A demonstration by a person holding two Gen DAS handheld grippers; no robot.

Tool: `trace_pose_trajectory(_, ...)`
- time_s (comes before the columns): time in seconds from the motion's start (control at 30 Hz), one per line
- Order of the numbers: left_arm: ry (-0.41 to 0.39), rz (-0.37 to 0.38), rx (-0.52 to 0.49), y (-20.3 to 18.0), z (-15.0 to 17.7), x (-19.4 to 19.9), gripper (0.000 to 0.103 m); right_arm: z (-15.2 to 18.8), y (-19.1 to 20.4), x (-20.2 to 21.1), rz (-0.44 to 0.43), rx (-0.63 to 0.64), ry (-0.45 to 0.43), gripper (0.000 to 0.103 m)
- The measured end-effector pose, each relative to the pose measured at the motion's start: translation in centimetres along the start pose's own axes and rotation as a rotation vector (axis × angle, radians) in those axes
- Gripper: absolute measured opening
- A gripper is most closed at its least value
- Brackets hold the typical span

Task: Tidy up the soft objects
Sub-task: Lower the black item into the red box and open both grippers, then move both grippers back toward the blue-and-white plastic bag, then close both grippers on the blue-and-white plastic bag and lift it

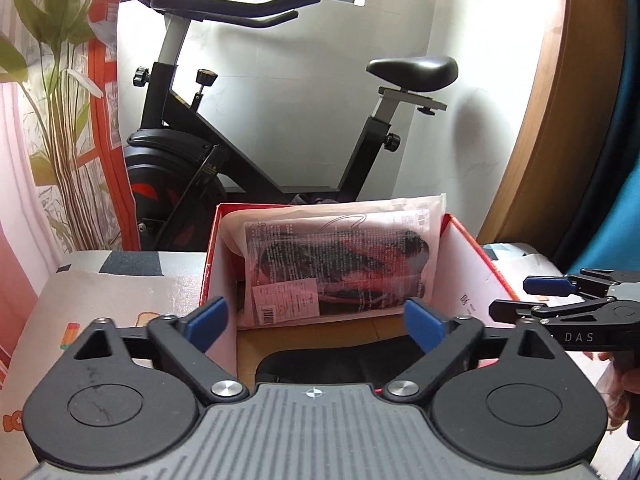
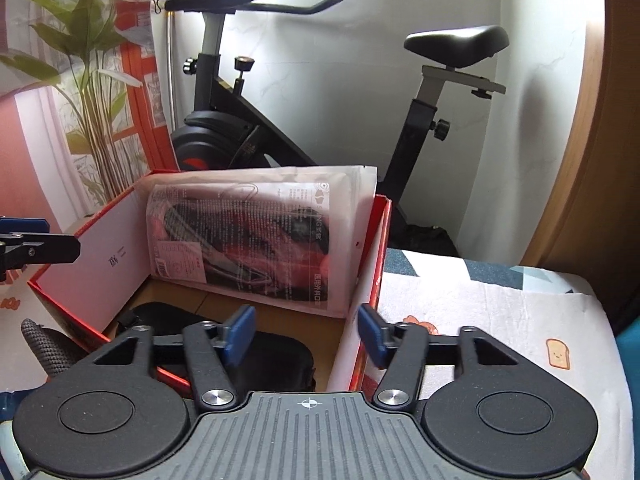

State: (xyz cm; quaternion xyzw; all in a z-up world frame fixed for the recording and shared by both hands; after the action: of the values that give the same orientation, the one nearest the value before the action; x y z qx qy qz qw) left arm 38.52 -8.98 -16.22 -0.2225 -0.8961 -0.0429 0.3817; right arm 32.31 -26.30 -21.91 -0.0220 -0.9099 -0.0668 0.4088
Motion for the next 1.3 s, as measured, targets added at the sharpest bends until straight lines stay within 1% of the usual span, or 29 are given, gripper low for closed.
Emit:
trace_pose_trajectory(0.03, -0.009, 0.027, 0.007, -0.1, 0.0, 0.5, 0.103, 0.1, 0.1, 0.6, -0.018, 0.006, -0.023, 0.075)
trace_pose_trajectory(0.07, -0.015, 0.051, 0.014, -0.2, 0.1, 1.0, 0.103, 0.2, 0.2, 1.1, -0.025, 0.01, -0.037, 0.08)
trace_pose_trajectory(0.1, -0.017, 0.064, 0.017, -0.2, 0.3, 1.6, 0.103, 0.4, 0.2, 1.6, -0.021, 0.011, -0.047, 0.087)
trace_pose_trajectory(0.13, -0.021, 0.064, 0.013, -0.2, 0.4, 2.0, 0.103, 0.7, 0.2, 2.1, -0.021, 0.007, -0.057, 0.091)
trace_pose_trajectory(0.17, -0.03, 0.055, 0.007, -0.3, 0.7, 2.6, 0.103, 0.9, 0.2, 2.5, -0.028, -0.001, -0.064, 0.093)
trace_pose_trajectory(0.2, -0.035, 0.049, 0.002, -0.2, 1.0, 3.0, 0.103, 1.2, 0.2, 3.0, -0.039, -0.01, -0.07, 0.096)
trace_pose_trajectory(0.33, -0.009, 0.061, 0.006, 0.0, 2.8, 4.0, 0.103, 2.0, 0.7, 5.3, -0.049, -0.027, -0.126, 0.099)
trace_pose_trajectory(0.43, 0.008, 0.061, 0.023, 0.5, 4.4, 4.5, 0.103, 3.2, 1.0, 6.6, -0.056, -0.04, -0.14, 0.102)
trace_pose_trajectory(0.57, 0.013, 0.084, 0.047, 1.3, 6.9, 5.1, 0.103, 5.1, 1.6, 7.6, -0.059, -0.054, -0.141, 0.103)
trace_pose_trajectory(0.73, 0.046, 0.105, 0.105, 2.6, 9.8, 4.3, 0.097, 7.8, 2.6, 7.3, -0.135, -0.146, -0.106, 0.103)
trace_pose_trajectory(0.9, 0.092, 0.118, 0.191, 4.4, 12.4, 2.7, 0.079, 10.4, 5.4, 6.0, -0.186, -0.153, -0.056, 0.103)
trace_pose_trajectory(0.97, 0.101, 0.12, 0.226, 4.9, 13.1, 2.3, 0.075, 11.4, 7.0, 5.1, -0.213, -0.153, -0.02, 0.103)
trace_pose_trajectory(1.03, 0.103, 0.125, 0.234, 4.9, 13.4, 2.2, 0.068, 12.3, 8.4, 4.4, -0.233, -0.139, 0.006, 0.102)
trace_pose_trajectory(1.1, 0.112, 0.152, 0.24, 4.6, 13.7, 2.0, 0.062, 12.9, 9.6, 4.0, -0.244, -0.125, 0.02, 0.101)
trace_pose_trajectory(1.17, 0.128, 0.162, 0.236, 4.4, 14.0, 1.6, 0.061, 13.5, 10.5, 3.7, -0.26, -0.115, 0.035, 0.099)
trace_pose_trajectory(1.27, 0.151, 0.183, 0.238, 3.8, 14.6, 1.0, 0.055, 14.4, 11.6, 3.2, -0.278, -0.093, 0.061, 0.092)
trace_pose_trajectory(1.3, 0.159, 0.195, 0.245, 3.5, 15.1, 1.0, 0.054, 14.6, 11.8, 3.1, -0.281, -0.086, 0.068, 0.088)
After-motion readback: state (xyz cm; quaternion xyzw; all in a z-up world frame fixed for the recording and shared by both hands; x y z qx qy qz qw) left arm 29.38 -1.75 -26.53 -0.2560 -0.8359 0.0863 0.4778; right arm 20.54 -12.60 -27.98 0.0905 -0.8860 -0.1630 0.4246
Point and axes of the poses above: each gripper's, at about its wrist camera, not at the fingertips, and x roughly against the way its jaws point, y to its left, z to its underside, the point moved 9 cm from there along -x, roughly the way its jaws point, and after that the axes turned 9 degrees about y, right-handed, at the moved point
